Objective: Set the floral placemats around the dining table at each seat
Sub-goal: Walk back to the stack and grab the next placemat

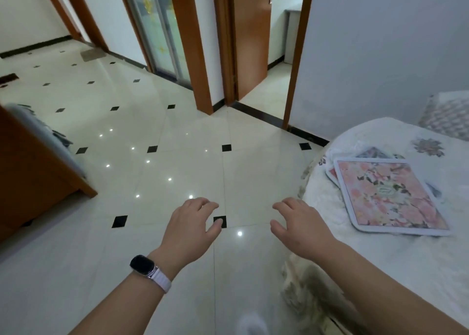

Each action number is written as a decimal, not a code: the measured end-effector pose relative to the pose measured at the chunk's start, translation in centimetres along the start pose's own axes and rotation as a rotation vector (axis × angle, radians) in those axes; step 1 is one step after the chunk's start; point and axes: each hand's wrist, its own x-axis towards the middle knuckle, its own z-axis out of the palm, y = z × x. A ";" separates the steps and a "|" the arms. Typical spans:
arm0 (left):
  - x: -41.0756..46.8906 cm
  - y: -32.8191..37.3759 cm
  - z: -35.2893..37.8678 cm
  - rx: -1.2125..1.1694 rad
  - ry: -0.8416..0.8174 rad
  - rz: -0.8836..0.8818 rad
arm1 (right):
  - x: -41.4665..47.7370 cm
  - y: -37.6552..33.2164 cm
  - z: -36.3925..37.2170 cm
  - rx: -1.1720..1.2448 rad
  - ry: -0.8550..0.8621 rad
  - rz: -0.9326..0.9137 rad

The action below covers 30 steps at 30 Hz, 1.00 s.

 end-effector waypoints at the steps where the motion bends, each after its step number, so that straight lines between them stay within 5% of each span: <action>1: 1.2 -0.1 0.0 -0.001 -0.002 0.027 | 0.6 0.2 -0.3 0.002 0.011 0.020; 17: 24.6 -7.4 4.2 -0.163 -0.127 0.363 | 14.2 0.9 1.2 0.045 0.076 0.490; 30: 38.3 -4.4 6.7 -0.202 -0.301 0.815 | 18.0 -0.5 -0.6 0.059 0.223 0.899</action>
